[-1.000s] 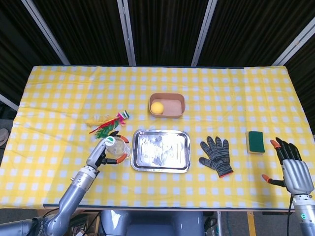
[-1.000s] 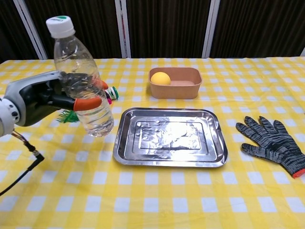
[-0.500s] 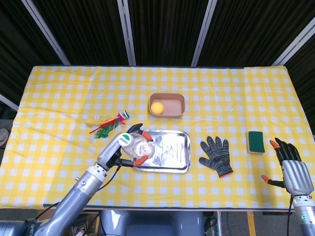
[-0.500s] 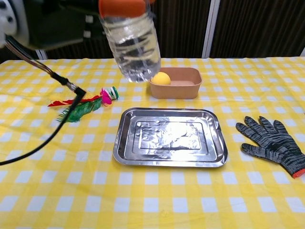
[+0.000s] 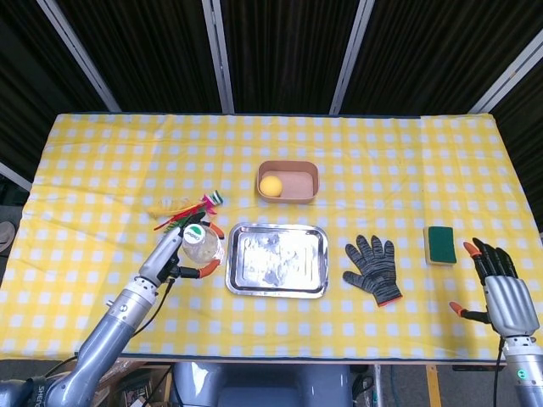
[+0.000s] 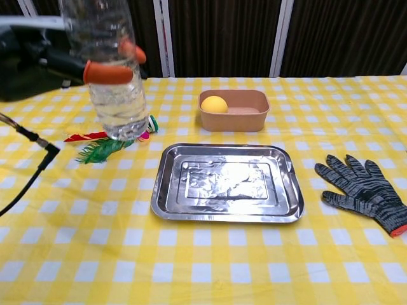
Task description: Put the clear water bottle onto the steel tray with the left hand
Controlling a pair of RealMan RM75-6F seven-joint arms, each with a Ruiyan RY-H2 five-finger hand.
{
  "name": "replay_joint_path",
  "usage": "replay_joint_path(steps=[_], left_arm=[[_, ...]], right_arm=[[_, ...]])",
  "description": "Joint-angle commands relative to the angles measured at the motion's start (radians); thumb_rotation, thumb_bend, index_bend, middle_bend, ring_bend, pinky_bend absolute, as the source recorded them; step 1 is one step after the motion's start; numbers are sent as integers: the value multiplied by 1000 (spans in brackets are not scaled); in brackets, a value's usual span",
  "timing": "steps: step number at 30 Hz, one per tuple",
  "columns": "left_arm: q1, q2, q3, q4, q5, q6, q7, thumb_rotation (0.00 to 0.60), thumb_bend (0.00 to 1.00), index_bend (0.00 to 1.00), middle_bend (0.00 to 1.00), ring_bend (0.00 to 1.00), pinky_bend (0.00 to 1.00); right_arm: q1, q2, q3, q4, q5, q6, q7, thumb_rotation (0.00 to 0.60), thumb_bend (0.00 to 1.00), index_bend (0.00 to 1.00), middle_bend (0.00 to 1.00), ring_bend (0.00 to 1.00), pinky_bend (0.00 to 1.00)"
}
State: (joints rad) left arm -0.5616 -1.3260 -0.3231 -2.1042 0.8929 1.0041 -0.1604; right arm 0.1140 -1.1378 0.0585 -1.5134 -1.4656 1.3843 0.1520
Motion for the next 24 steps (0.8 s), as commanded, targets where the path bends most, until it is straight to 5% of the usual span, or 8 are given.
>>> replay_joint_path(steps=[1,7,17,24], left_arm=[[7,-65,61,169,15,-100,-105,600,446,450,419,0,0],[0,-98,46,193,61,-117,-154,600,446,451,419,0,0],[-6,66,-101,-194,123,19,-60,600,447,458,420,0,0],[52,155,-35,-231,98,62,-24,600,446,459,420,0,0]], right_arm=[[1,0,0,0,3,-3,-2,600,50,54,0,0,0],[3,-5,-3,2,-3,-5,-7,600,50,54,0,0,0],[3,-3,-5,0,-10,-1,-1,600,49,54,0,0,0],[0,2,-7,-8,-17,5,5,600,50,54,0,0,0]])
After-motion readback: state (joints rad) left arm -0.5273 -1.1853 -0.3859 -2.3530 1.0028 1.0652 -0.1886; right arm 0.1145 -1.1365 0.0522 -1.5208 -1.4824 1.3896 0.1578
